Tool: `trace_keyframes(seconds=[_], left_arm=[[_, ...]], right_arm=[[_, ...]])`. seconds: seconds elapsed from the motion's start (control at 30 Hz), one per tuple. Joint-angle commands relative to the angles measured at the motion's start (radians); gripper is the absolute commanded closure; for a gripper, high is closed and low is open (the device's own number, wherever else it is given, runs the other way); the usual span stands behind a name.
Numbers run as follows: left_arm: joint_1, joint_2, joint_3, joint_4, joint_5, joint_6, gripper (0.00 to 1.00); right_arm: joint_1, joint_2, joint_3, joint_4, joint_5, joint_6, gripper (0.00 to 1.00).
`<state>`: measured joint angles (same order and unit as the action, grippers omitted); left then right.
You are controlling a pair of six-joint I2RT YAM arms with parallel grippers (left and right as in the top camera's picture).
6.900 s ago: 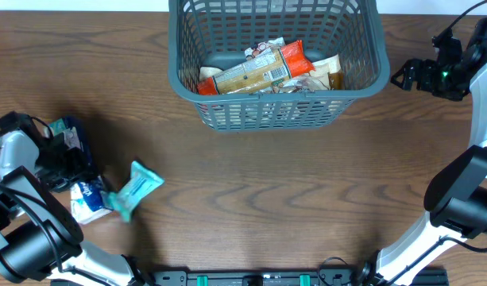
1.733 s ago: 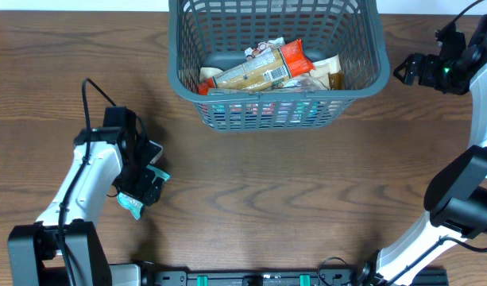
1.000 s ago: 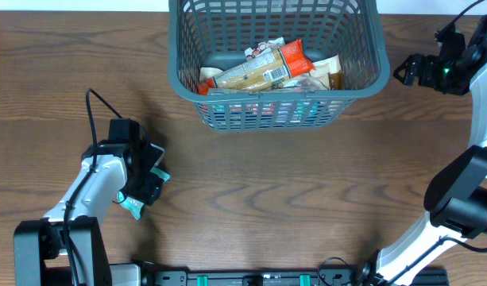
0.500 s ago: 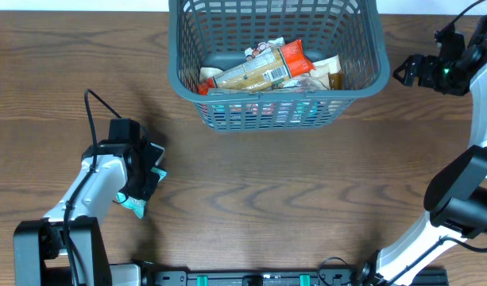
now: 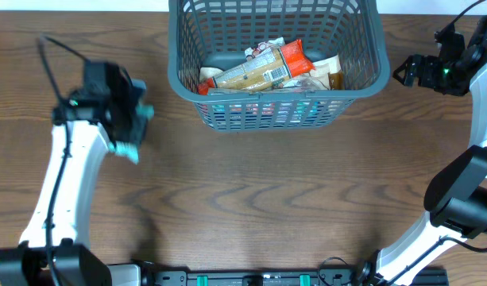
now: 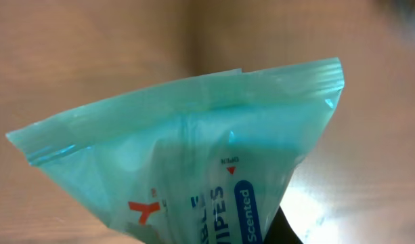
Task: Pack container
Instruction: 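Carry the wet-wipes pack into the basket and release it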
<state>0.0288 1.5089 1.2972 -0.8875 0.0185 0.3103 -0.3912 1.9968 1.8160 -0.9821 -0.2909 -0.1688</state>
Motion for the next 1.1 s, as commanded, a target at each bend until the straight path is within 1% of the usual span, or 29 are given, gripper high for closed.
trace_keyframes(seconds=[0.0, 0.17, 0.23, 0.37, 0.47, 0.6, 0.73, 0.8, 0.87, 0.93, 1.0, 1.07], left_arm=[[-0.002, -0.028, 0.196, 0.01, -0.006, -0.128, 0.94], [-0.027, -0.028, 0.385, 0.068, 0.0, -0.14, 0.94], [-0.064, -0.026, 0.444, 0.113, 0.0, -0.117, 0.94], [-0.176, -0.013, 0.521, 0.224, -0.004, 0.016, 0.94], [-0.265, 0.012, 0.546, 0.3, -0.003, 0.122, 0.94], [-0.402, 0.061, 0.546, 0.378, 0.0, 0.411, 0.94], [-0.508, 0.136, 0.546, 0.446, 0.0, 0.597, 0.94], [-0.537, 0.174, 0.546, 0.44, 0.0, 0.683, 0.94], [-0.56, 0.214, 0.546, 0.42, 0.023, 0.73, 0.94], [-0.565, 0.251, 0.546, 0.39, 0.08, 0.759, 0.94], [-0.562, 0.293, 0.546, 0.369, 0.126, 0.759, 0.94], [-0.553, 0.338, 0.546, 0.361, 0.129, 0.759, 0.94]], right_arm=[[0.011, -0.005, -0.002, -0.001, 0.0, -0.013, 0.02], [0.011, -0.005, -0.002, 0.0, 0.0, -0.013, 0.02], [0.011, -0.005, -0.002, 0.0, -0.001, -0.013, 0.03], [0.011, -0.005, -0.002, 0.0, -0.001, -0.013, 0.02], [0.011, -0.005, -0.002, 0.0, -0.001, -0.012, 0.03], [0.011, -0.005, -0.002, -0.002, -0.001, -0.012, 0.02], [0.011, -0.005, -0.002, -0.009, -0.001, -0.012, 0.02], [0.011, -0.005, -0.002, -0.014, -0.001, -0.012, 0.03], [0.011, -0.005, -0.002, -0.02, -0.001, -0.012, 0.03], [0.011, -0.005, -0.002, -0.025, -0.001, -0.012, 0.03], [0.011, -0.005, -0.002, -0.029, -0.001, -0.012, 0.03], [0.011, -0.005, -0.002, -0.032, -0.001, -0.012, 0.03]])
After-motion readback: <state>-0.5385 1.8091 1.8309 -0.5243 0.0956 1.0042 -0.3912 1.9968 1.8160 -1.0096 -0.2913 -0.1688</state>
